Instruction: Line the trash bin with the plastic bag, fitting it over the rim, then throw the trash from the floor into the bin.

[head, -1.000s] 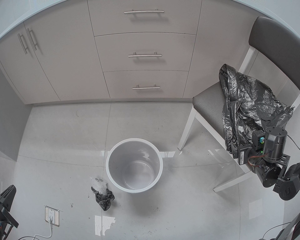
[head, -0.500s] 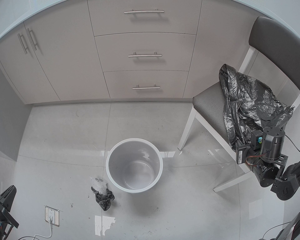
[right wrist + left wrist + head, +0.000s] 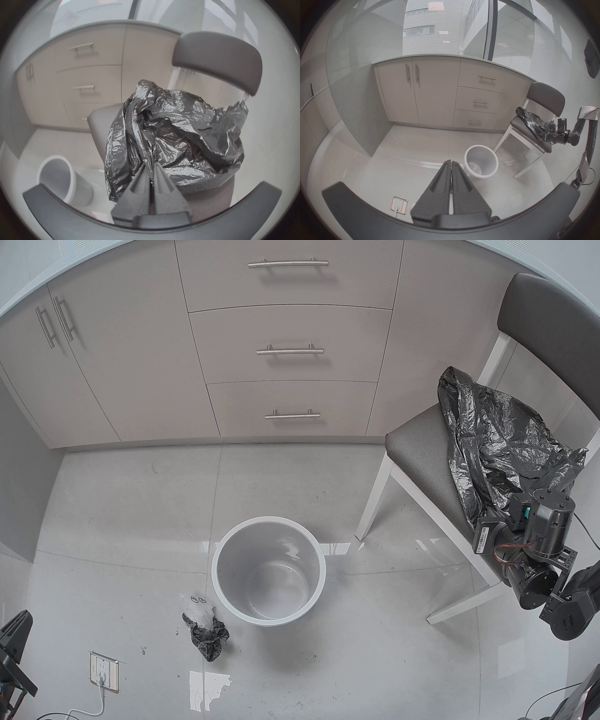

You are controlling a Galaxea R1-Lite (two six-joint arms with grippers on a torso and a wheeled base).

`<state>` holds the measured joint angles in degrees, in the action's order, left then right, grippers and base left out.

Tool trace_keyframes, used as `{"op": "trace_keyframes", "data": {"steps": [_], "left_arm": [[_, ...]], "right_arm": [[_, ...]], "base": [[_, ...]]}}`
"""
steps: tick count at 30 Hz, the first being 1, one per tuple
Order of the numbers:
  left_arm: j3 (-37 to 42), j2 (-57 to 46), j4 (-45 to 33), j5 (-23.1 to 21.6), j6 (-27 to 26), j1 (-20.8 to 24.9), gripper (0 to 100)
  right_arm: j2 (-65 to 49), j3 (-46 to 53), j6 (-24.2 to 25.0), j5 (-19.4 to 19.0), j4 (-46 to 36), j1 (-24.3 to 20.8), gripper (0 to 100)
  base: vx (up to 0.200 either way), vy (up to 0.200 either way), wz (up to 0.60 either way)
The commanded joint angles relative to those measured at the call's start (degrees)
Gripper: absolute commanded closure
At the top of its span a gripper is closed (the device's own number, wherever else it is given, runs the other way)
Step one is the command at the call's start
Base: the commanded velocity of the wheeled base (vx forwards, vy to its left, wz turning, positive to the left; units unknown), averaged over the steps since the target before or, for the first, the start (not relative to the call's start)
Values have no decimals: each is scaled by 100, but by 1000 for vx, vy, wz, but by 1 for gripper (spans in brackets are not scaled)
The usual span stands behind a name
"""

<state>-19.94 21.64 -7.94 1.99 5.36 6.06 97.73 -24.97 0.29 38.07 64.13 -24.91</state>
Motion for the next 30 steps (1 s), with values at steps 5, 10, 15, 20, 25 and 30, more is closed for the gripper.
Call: {"op": "trace_keyframes", "data": {"steps": [5,10,15,20,25,30], "left_arm": [[122,16,205,-796,132,132,100],[-1,69,257,-1289,580,150,100],[-669,851,715,-2466,2302,168,100],[-1011,1853,1409,-3020,3348,352,100],[-1442,3206,2411,-3372,4350,888,100],[-1679,4243,2929,-3372,4605,1126,100]], "right_arm": [[-307,-184,2335,-1364,-296,399,100],[-536,-342,3284,-2375,-727,583,100],[-1564,-1775,4963,-4589,-3355,847,100],[-2030,-2750,5297,-5714,-4471,715,100],[-2408,-3313,5288,-5943,-4849,3,100],[-2575,-3304,5253,-5934,-4858,-366,100]], "base": [[0,0,0],[0,0,0],[0,0,0],[0,0,0],[0,0,0],[0,0,0]]}}
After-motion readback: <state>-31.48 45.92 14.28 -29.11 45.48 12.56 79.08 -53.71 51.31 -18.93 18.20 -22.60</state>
